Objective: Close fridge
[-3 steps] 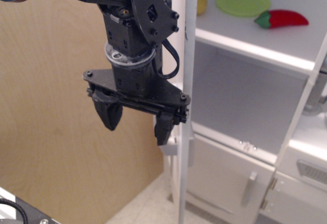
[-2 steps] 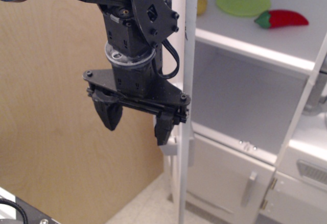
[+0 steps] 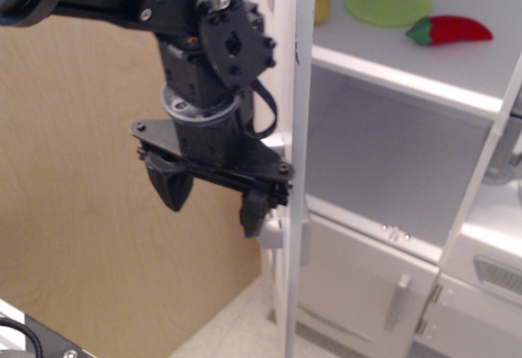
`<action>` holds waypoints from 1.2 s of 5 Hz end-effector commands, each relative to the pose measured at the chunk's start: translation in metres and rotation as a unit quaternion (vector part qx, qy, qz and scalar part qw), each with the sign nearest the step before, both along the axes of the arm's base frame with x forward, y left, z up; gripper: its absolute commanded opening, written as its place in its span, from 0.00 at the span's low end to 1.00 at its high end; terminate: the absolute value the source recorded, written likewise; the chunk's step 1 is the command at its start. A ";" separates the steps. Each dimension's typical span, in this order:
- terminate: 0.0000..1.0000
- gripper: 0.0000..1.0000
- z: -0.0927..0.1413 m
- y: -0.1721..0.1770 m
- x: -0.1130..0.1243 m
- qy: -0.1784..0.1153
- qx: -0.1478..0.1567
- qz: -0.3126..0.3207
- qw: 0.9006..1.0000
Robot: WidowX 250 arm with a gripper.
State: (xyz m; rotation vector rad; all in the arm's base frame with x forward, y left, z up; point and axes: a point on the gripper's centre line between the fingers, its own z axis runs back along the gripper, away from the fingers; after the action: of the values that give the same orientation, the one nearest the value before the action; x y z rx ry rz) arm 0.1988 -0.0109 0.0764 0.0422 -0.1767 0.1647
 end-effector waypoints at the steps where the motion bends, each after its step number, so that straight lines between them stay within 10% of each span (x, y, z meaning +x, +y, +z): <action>1: 0.00 1.00 0.004 0.026 0.034 -0.021 0.003 0.033 0.999; 6: 0.00 1.00 0.021 -0.006 0.128 -0.022 -0.007 0.085 0.996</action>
State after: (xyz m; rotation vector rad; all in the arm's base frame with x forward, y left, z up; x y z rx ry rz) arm 0.3197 -0.0179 0.0818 0.0522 -0.1564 0.3397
